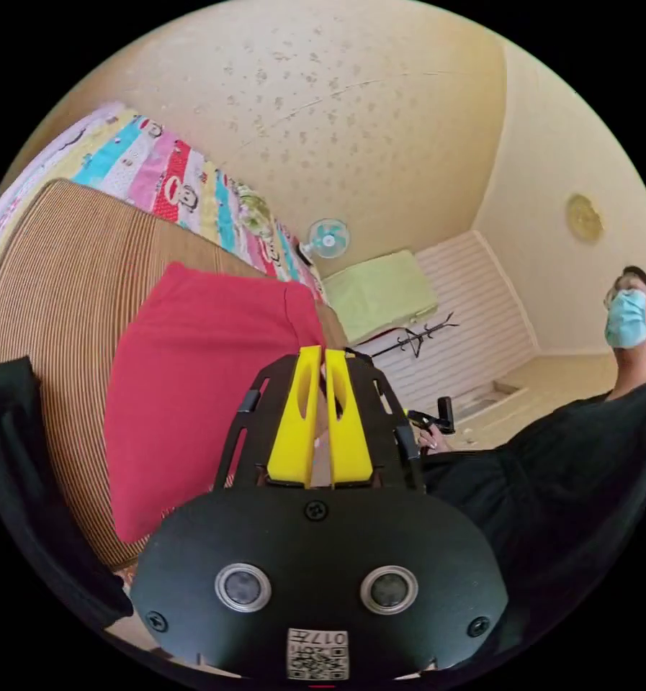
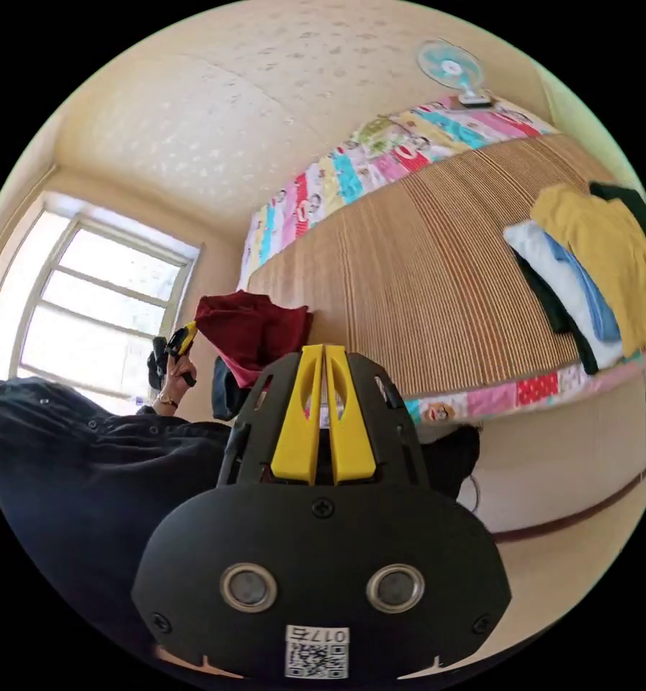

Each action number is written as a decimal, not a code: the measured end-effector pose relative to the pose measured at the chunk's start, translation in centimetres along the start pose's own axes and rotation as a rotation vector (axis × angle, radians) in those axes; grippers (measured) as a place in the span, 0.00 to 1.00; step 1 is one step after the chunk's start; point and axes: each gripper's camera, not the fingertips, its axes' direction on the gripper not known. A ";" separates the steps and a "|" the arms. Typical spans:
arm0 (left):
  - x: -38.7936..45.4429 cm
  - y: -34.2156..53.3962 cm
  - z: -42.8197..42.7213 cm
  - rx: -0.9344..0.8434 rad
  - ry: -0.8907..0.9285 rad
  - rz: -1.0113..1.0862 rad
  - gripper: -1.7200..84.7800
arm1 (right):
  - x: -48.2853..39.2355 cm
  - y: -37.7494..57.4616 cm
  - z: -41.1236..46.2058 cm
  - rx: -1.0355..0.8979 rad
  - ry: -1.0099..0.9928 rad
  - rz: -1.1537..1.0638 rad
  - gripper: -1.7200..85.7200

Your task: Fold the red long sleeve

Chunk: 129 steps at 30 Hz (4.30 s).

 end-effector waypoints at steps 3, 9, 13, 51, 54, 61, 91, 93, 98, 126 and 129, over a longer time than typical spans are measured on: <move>9.1 -1.3 0.3 -0.035 0.195 0.272 0.01 | -2.7 -0.9 2.3 -0.028 -0.070 -0.291 0.05; 27.7 0.0 9.5 -0.161 0.652 0.760 0.01 | -9.7 -1.6 5.0 -0.057 -0.249 -0.707 0.23; 34.3 3.6 17.1 -0.227 0.872 0.860 0.01 | -12.1 2.5 8.3 -0.100 -0.302 -0.938 0.24; 55.6 4.5 25.2 0.191 0.010 0.376 0.01 | -1.6 14.2 5.4 0.154 -0.157 -0.690 0.22; 58.3 3.7 24.4 0.173 0.075 0.447 0.01 | -0.8 13.4 9.4 0.045 -0.188 -0.620 0.24; 61.5 4.0 15.7 0.242 0.024 0.558 0.01 | -4.6 2.3 4.3 0.319 -0.207 -0.446 0.06; 9.5 -18.5 17.4 -0.190 -0.718 -0.258 0.09 | -6.8 -40.7 15.5 -0.353 0.581 -0.285 0.10; 4.4 -13.1 21.4 -0.350 -0.695 -0.348 0.09 | -4.8 -36.5 18.3 -0.502 0.566 -0.258 0.10; -4.8 1.4 27.8 -0.690 -0.685 -0.542 0.09 | -2.6 -27.5 20.9 -0.779 0.501 -0.169 0.09; -13.5 9.0 -15.5 0.955 -0.256 -1.161 0.05 | -3.3 -39.1 -18.8 -0.635 0.425 0.569 0.09; -7.1 -1.1 -19.0 0.824 -0.499 -0.825 0.05 | -2.9 -39.9 -23.7 -0.544 0.363 0.643 0.09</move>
